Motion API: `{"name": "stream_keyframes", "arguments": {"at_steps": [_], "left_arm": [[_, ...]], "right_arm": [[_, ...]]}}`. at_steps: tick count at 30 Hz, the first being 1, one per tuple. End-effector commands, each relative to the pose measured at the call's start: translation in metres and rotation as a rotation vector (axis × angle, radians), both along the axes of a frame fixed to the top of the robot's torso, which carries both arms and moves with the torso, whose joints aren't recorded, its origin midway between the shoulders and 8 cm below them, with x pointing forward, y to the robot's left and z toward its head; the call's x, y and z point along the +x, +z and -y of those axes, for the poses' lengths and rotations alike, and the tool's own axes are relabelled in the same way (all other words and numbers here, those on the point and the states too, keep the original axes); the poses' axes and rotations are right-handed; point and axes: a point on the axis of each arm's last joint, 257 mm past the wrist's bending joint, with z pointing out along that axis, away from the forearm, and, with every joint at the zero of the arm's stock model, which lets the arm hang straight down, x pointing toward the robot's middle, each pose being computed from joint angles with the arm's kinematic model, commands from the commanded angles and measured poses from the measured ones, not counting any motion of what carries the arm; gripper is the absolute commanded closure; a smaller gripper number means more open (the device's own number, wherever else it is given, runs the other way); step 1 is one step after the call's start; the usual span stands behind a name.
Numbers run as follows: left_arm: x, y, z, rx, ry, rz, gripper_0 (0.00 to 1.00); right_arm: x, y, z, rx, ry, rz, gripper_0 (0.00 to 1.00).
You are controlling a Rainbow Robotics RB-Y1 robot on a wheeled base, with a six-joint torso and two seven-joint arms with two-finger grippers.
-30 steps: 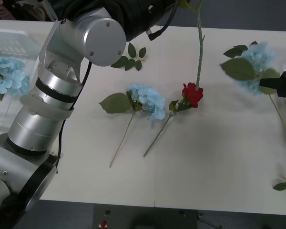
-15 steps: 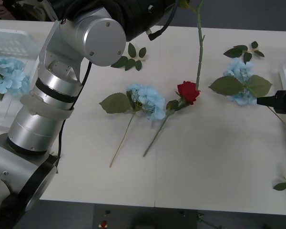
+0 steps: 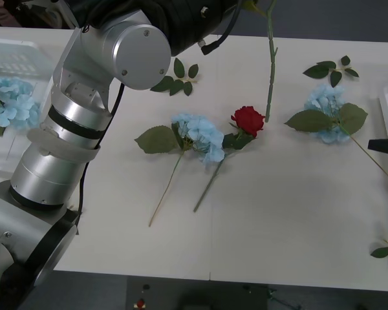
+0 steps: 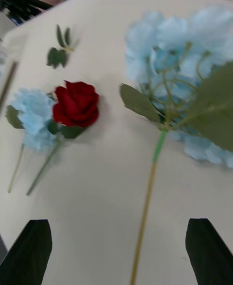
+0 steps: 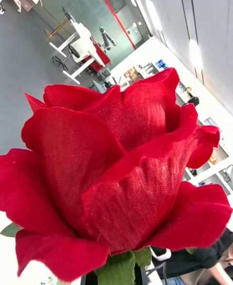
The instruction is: Put the red flowers into the right box and the blue flowers into the left box
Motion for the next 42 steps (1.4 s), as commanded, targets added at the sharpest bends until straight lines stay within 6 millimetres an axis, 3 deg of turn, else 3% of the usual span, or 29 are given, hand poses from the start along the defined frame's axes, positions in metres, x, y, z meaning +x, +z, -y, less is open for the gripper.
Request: {"name": "stream_keyframes", "arguments": {"at_steps": [1,5,7,18,26,30,35,42], "left_arm": [[-0.018,0.026,0.01,0.008,-0.022,0.086,1.0],[-0.018,0.026,0.01,0.008,-0.022,0.086,1.0],[-0.018,0.026,0.01,0.008,-0.022,0.086,1.0],[-0.018,0.026,0.01,0.008,-0.022,0.086,1.0],[-0.018,0.026,0.01,0.008,-0.022,0.086,1.0],[-0.018,0.026,0.01,0.008,-0.022,0.086,1.0],[-0.018,0.026,0.01,0.008,-0.022,0.086,1.0],[-0.018,0.026,0.01,0.008,-0.022,0.086,1.0]], "right_arm": [[0.007,0.072,0.004,0.004,0.054,0.224,0.19],[0.002,0.116,-0.012,0.094,0.112,0.369,0.19],[-0.001,0.126,-0.019,0.124,0.129,0.388,0.19],[-0.03,0.185,-0.123,0.235,0.325,0.561,0.19],[-0.034,0.186,-0.202,0.326,0.311,0.667,0.19],[-0.03,0.179,-0.23,0.336,0.296,0.696,0.19],[-0.022,0.171,-0.257,0.339,0.282,0.715,0.19],[-0.014,0.179,-0.287,0.355,0.277,0.752,0.19]]}}
